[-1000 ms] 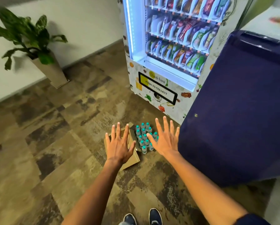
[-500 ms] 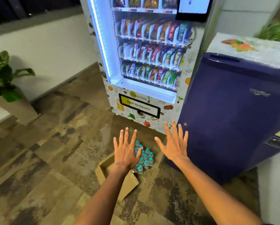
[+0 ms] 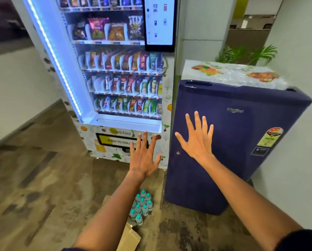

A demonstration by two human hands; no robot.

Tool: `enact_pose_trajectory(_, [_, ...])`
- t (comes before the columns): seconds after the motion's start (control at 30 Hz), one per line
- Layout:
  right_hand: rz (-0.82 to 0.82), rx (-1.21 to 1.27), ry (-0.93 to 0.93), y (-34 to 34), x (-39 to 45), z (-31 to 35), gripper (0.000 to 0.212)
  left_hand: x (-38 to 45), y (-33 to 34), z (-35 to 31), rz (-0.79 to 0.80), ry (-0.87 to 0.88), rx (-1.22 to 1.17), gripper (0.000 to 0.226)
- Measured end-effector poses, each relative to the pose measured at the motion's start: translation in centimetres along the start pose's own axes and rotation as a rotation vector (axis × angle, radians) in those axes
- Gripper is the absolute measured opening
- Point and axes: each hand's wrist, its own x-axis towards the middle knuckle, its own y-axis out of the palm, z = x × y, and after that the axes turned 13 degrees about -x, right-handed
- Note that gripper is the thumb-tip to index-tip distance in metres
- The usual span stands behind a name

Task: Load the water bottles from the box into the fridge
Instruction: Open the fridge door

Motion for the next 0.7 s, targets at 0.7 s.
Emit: enact_pose_trajectory(0.7, [-0.136,-0.067,0.001,1.4,17.0,-4.9,0.076,25.5,-4.7,-7.9,-0.159,0.206,-0.309,0.071])
